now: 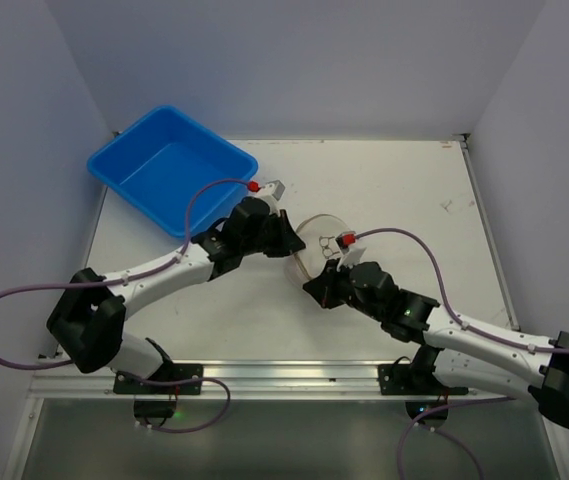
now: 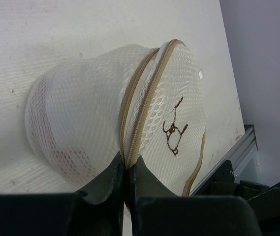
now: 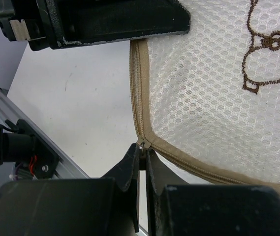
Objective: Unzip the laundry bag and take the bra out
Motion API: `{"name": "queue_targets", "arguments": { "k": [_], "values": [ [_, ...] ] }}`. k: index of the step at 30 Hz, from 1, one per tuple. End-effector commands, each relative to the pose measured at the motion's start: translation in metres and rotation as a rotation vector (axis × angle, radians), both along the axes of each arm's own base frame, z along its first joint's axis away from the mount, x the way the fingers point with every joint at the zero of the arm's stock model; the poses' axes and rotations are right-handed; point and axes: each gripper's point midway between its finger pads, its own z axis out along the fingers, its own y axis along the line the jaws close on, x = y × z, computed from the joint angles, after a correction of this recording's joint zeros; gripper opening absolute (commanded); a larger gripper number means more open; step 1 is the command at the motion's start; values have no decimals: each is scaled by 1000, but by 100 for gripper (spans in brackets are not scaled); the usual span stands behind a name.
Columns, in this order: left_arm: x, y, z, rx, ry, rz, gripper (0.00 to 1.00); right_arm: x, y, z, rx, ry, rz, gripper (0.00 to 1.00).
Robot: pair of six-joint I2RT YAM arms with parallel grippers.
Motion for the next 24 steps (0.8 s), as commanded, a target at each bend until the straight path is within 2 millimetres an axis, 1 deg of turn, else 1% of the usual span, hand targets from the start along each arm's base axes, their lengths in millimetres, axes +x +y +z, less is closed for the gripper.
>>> {"name": "queue_targets", "arguments": {
  "k": [1,2,3,4,5,6,7,9,10,12,13,14,16,19,21,22,23,24],
  "values": [
    [33,14,24,60,-124,48,9,-8,9,6,7,5,55,0],
    [30,14,24,59,-116,42,29,-7,10,7,14,6,55,0],
    [28,15,25,46,-107,47,40,-7,12,8,18,6,56,0],
    [24,17,35,19,-121,48,54,-5,15,10,20,5,54,0],
    [19,20,31,11,-117,52,77,-2,17,13,25,2,49,0],
    [17,22,34,-6,-114,64,84,0,19,16,29,0,47,0],
    [11,30,38,-16,-122,80,89,3,24,19,32,0,46,0],
    [4,35,40,-43,-105,101,94,7,29,25,36,-7,39,0],
    [-3,38,42,-58,-103,102,95,11,33,34,51,-16,37,0],
    [-11,40,41,-66,-95,97,94,15,39,34,45,-11,32,0],
    [-16,43,35,-51,-78,99,94,18,43,43,66,-20,29,0],
    [-19,44,32,-46,-70,100,93,20,47,40,62,-13,31,0],
    [-26,45,23,-32,-46,98,91,22,52,45,81,-13,32,0],
    [-38,39,8,-24,-1,90,82,25,59,47,88,-11,38,0],
    [-41,35,3,-19,12,80,75,25,60,45,85,-6,40,0],
    [-40,32,-3,-6,23,78,70,24,60,44,85,-3,42,0],
    [-39,31,-4,-2,26,76,59,24,60,42,83,1,43,0],
    [-38,31,-4,4,21,74,51,23,59,41,82,3,44,0]
  ]
}}
